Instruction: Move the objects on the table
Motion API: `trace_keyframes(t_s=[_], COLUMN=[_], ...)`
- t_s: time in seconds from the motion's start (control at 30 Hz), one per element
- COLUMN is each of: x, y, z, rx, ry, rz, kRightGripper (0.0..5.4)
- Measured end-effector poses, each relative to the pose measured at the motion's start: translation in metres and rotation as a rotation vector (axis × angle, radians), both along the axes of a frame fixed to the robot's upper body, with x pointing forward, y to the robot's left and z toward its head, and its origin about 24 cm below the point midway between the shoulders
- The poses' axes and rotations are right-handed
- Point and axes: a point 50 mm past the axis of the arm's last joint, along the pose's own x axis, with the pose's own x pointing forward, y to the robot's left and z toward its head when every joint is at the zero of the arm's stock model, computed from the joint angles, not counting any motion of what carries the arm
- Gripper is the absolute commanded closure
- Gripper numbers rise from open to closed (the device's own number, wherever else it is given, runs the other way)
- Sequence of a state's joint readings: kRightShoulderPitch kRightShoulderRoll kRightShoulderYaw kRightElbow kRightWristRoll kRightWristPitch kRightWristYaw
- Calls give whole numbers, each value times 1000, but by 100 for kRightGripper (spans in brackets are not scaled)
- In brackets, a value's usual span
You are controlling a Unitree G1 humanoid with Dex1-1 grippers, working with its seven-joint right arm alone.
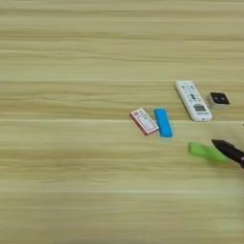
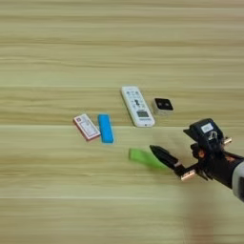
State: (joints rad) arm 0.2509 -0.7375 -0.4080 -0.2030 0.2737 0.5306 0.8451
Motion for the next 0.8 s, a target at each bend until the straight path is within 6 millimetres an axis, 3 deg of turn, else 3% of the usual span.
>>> trace_keyframes(t_s=[0.3,0.8], x=[-15,19], y=[9,8], z=[-28,-41], rx=[-9,-84], ry=[129,48], rz=[148,79], kRightGripper=[5,5])
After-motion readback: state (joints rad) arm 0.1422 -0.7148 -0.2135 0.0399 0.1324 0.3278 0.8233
